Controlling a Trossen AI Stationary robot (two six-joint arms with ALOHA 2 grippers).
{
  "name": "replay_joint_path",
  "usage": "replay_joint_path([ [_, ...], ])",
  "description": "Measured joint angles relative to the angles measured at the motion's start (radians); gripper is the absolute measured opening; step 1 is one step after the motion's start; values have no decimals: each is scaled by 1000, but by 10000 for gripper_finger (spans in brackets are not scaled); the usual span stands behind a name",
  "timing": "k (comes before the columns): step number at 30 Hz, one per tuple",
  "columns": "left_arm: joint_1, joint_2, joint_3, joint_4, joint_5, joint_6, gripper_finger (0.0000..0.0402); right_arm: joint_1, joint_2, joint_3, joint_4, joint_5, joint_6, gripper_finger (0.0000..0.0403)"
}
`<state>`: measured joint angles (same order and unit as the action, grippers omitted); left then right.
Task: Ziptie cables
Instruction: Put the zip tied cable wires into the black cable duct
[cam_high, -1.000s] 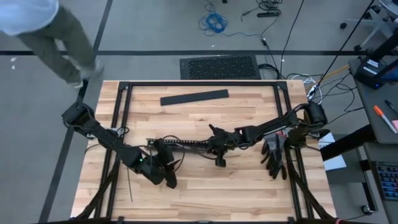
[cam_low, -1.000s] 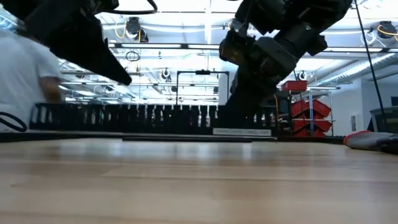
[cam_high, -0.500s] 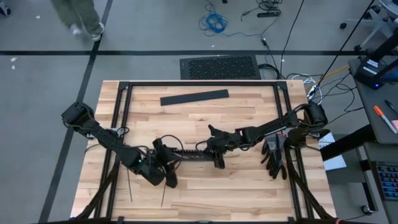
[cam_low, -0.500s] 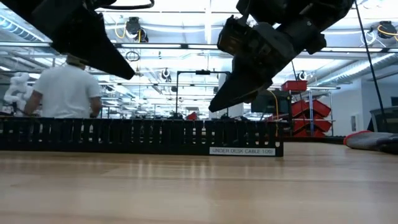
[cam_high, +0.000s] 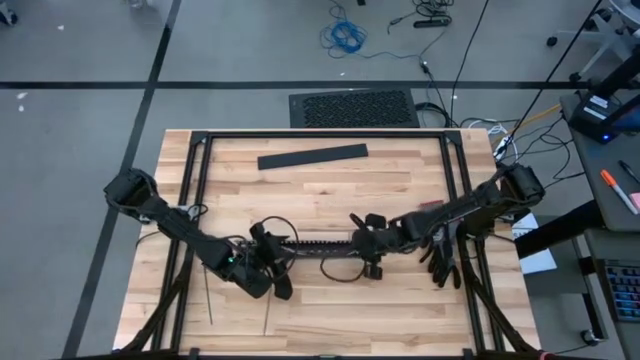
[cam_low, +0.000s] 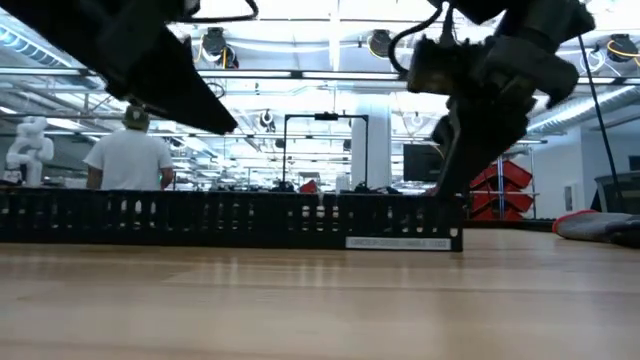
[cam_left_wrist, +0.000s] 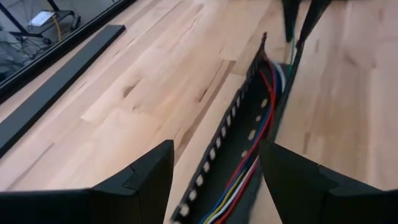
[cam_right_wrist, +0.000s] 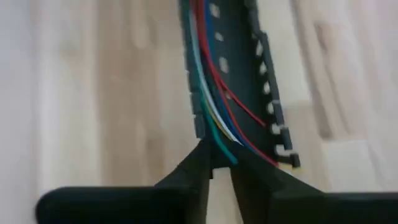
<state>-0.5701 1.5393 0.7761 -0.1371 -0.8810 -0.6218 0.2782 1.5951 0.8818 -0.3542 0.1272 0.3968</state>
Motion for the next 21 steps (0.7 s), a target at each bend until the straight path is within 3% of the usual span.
replay_joint_path([
  [6, 15, 31, 0, -28, 0, -24, 233, 57, 6, -7, -101, 124, 61, 25],
  [11, -4, 2, -1, -121, -91, -76, 233, 116, -5, -6, -110, 257, 82, 24],
  [21, -15, -43, -1, -119, -108, -79, 233, 221, -159, -6, -170, 398, 159, 23],
])
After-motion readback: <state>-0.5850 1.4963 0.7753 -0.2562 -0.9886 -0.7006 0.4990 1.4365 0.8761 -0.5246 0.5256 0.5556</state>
